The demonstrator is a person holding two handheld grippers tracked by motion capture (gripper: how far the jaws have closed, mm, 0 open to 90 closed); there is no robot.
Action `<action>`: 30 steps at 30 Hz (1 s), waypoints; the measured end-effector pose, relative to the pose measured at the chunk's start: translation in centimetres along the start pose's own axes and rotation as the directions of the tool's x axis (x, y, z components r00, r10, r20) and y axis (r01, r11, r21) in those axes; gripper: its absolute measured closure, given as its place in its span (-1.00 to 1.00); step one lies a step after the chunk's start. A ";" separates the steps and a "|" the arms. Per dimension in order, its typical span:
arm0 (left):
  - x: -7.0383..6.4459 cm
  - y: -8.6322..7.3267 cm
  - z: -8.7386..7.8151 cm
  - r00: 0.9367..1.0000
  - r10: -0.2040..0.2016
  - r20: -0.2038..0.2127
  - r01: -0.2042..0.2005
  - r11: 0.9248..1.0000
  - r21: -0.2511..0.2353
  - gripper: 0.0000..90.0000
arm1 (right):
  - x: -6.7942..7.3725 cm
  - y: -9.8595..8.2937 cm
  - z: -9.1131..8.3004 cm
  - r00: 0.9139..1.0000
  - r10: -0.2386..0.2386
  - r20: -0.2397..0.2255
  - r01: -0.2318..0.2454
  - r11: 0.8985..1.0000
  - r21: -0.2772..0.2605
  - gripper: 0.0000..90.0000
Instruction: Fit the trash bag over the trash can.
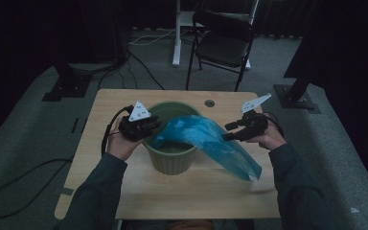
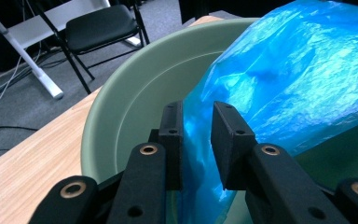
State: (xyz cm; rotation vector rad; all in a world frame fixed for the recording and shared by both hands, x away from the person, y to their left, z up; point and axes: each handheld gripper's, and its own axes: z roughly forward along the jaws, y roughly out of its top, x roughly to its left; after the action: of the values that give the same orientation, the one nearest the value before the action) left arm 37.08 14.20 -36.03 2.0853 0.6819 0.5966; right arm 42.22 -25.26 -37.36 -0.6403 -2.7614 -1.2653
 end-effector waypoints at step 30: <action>-3.1 3.1 -0.7 0.990 0.109 0.095 -0.102 0.992 -0.077 0.35 | 3.7 6.3 1.3 0.988 -0.151 0.016 0.151 0.988 -0.028 0.96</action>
State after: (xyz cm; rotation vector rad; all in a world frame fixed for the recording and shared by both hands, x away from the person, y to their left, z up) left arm 35.13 11.03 -33.62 2.0786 0.4893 0.5640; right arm 41.46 -19.33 -32.98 -0.4498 -2.8553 -1.3361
